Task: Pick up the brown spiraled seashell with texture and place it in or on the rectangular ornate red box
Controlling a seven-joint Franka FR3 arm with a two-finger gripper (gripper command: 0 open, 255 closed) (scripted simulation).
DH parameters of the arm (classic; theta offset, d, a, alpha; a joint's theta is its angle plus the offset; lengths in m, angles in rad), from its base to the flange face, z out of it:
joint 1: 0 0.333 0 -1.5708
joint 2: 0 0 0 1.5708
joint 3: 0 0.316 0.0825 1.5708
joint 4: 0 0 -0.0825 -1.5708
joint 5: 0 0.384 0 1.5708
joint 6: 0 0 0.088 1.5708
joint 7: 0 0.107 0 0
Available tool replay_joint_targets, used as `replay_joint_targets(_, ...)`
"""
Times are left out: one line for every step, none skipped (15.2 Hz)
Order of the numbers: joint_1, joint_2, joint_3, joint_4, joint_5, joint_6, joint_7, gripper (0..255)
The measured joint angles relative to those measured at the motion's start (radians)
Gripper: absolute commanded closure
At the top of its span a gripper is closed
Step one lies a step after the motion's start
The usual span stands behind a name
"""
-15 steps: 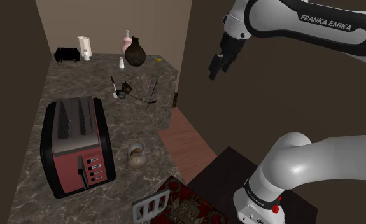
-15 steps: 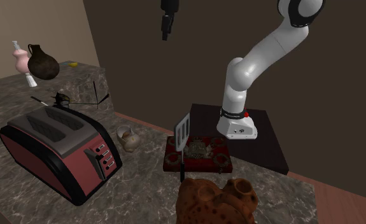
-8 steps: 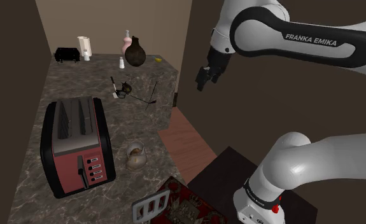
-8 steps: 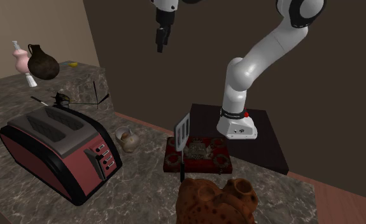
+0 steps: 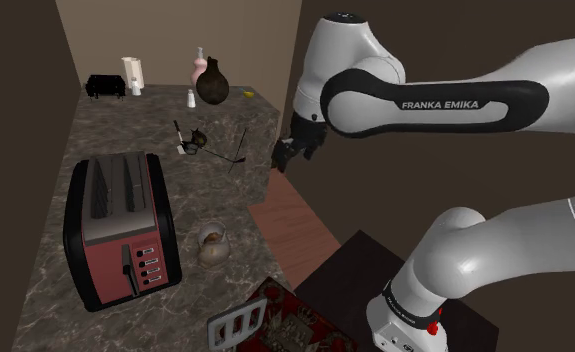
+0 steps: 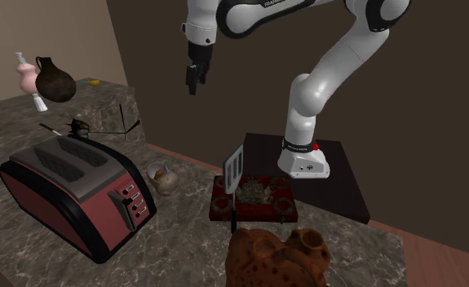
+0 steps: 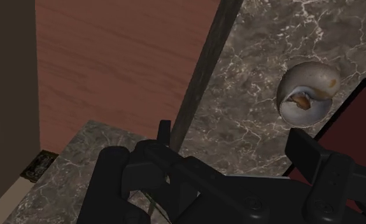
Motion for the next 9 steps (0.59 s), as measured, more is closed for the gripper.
replay_joint_targets(0.0, 0.02, 0.018, -0.002, 0.005, 0.022, 0.027, 0)
replay_joint_targets(-0.005, 0.047, 0.033, -0.005, 0.007, 0.052, 0.049, 0)
replay_joint_targets(-0.006, 0.078, 0.059, -0.004, 0.011, 0.082, 0.082, 0)
replay_joint_targets(-0.005, 0.103, 0.083, -0.007, 0.014, 0.109, 0.116, 0)
replay_joint_targets(-0.008, 0.132, 0.106, 0.0, 0.015, 0.132, 0.148, 0)
replay_joint_targets(-0.014, 0.16, 0.123, 0.001, 0.012, 0.159, 0.174, 0)
replay_joint_targets(-0.018, 0.187, 0.145, 0.007, 0.01, 0.18, 0.205, 0)
replay_joint_targets(-0.022, 0.211, 0.162, -0.001, 0.006, 0.21, 0.232, 0)
replay_joint_targets(-0.03, 0.249, 0.189, 0.013, -0.004, 0.234, 0.27, 0)
